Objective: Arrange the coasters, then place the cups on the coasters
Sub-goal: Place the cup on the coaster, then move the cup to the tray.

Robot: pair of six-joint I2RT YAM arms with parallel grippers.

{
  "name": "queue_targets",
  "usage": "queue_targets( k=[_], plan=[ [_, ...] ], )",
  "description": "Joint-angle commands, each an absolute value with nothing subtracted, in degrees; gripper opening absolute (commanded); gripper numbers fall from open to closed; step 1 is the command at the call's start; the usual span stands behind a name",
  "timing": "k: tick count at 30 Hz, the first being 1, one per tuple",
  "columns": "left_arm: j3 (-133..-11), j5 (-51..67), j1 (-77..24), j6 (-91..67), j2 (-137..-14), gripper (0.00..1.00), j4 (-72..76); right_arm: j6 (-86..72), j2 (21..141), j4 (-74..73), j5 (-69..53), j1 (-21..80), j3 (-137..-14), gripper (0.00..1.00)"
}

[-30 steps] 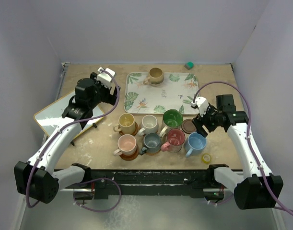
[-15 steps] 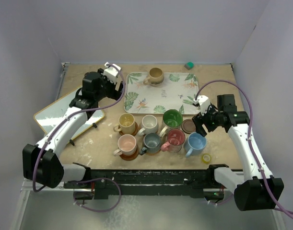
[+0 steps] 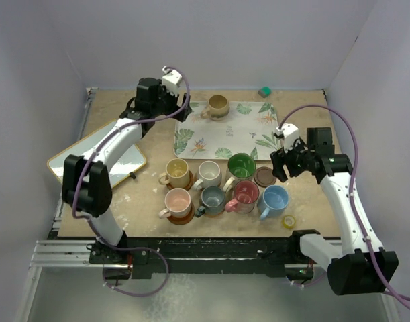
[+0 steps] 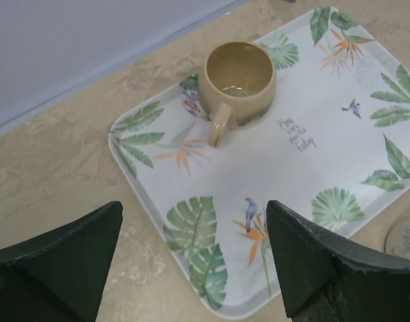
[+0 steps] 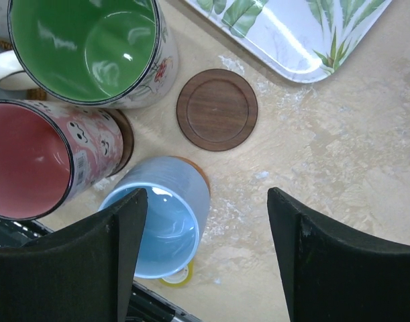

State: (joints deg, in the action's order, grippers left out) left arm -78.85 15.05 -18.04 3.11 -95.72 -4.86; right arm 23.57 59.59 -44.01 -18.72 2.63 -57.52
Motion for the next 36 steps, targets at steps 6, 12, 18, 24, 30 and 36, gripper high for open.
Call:
queue_targets(
  k=[6,12,18,24,30,36],
  plan=[
    [-100.8,14.5,-20.7,-0.6,-114.9,0.84,-6.1,18.8,58.3,-41.1,-19.0,2.9,-59.3,0.73],
    [-120.5,13.1,-22.7,-2.5,-130.0,0.82,-13.7,18.6,56.9,-40.7,-18.5,2.9,-58.0,0.73],
    [-134.9,11.4,-25.0,-3.4,-141.6,0.77,-17.8,18.7,56.2,-40.4,-17.4,2.9,-57.8,0.73],
    [-140.0,5.9,-26.7,-3.4,-146.2,0.69,-18.4,18.9,55.6,-40.0,-16.5,2.9,-56.1,0.73],
    [-141.6,7.6,-26.9,-3.4,-148.5,0.58,-18.9,18.9,55.3,-40.0,-16.4,2.9,-55.9,0.72],
    [-140.1,13.2,-29.1,-2.2,-147.5,0.51,-20.5,18.7,55.9,-39.8,-16.4,2.9,-56.3,0.72]
  ],
)
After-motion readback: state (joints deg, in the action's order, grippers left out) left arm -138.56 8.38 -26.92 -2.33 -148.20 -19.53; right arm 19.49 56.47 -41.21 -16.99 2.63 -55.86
